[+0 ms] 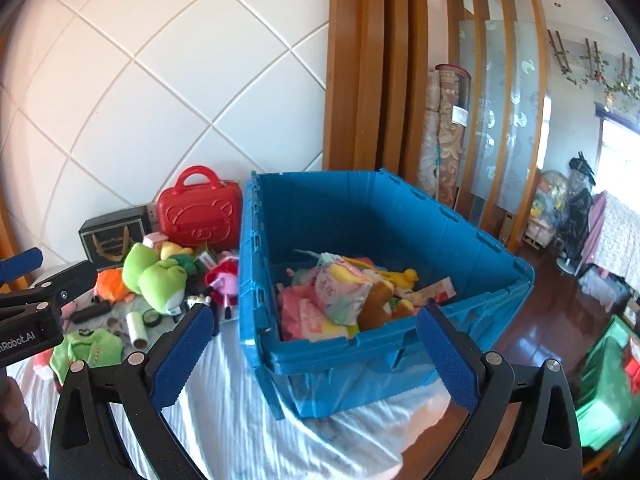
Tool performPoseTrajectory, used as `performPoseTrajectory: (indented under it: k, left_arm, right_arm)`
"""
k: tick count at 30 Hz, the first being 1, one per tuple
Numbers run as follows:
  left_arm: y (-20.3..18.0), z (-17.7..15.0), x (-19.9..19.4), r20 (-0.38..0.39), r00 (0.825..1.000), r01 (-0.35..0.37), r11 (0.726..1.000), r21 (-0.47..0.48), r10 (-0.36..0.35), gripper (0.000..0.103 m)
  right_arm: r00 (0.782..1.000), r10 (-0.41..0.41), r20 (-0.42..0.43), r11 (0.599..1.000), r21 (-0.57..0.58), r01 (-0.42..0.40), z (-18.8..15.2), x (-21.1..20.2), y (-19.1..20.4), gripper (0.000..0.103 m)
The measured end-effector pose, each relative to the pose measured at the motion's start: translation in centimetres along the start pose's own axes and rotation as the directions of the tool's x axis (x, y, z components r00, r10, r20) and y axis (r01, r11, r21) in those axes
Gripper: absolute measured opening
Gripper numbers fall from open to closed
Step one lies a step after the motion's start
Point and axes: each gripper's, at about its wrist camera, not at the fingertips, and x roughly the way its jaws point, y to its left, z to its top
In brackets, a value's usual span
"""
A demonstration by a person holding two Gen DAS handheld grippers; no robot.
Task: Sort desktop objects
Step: 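Withdraw both tools from the crate back toward the pile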
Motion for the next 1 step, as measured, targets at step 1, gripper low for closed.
performPoseTrajectory:
  k: [1]
  left_arm:
    - [0.32,-0.21,-0.39,0.002,1.0,0.0,1.0,-0.003,0.0,0.098]
  right_arm:
    - [1.0,-0.004,-0.001,1.0,0.003,0.004,-0.14,-0.32,0.19,0.103]
